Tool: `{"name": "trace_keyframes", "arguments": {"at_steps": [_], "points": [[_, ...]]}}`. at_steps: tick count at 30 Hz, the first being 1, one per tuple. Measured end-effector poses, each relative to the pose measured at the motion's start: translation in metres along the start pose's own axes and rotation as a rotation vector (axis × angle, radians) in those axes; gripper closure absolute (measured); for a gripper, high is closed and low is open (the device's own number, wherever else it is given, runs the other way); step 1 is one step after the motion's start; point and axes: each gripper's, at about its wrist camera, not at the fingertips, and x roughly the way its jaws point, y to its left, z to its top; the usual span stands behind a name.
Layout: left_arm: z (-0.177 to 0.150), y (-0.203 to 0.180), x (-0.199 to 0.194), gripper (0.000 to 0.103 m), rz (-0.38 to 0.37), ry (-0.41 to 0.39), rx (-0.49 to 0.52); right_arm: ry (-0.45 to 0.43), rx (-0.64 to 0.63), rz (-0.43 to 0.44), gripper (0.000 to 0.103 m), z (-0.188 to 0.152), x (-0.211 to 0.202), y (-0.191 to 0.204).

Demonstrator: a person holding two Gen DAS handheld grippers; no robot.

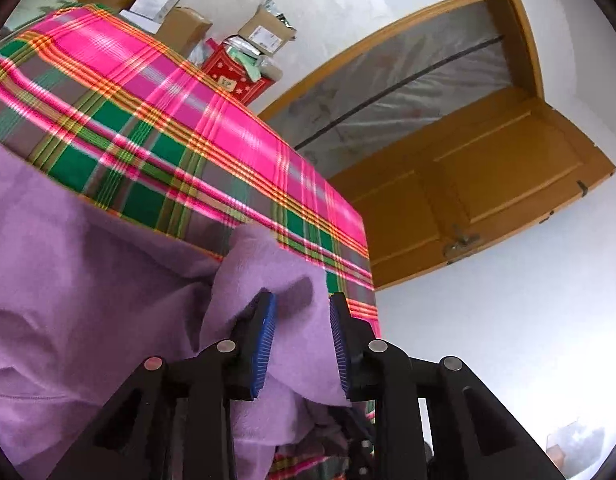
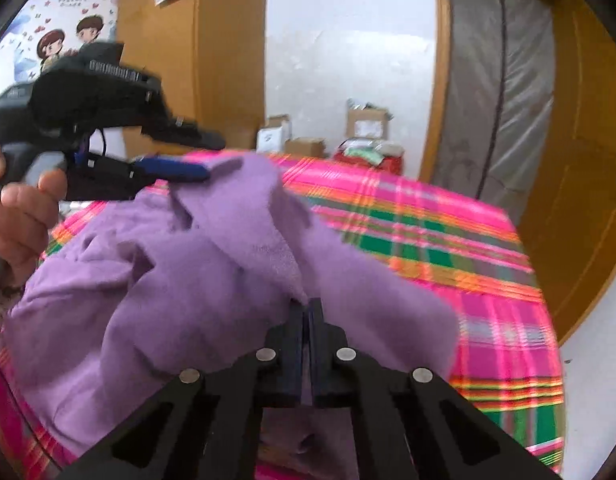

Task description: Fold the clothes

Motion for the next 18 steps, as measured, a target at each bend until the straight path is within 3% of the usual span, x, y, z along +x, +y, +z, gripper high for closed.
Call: {"name": "trace_keyframes", "arguments": {"at_steps": [13,18], "points": [[0.012,-0.028,0.031,0.076,-0.019,0.025,0.047,-0.135,0.07,-0.243,0.101,0.052,-0.019,-0.069],[0.014,-0.027,0.047,0.076,-0.002,0.045,0.043,-0.098,0.077,-0.3,0.101,0.062,0.001,-0.093]]}}
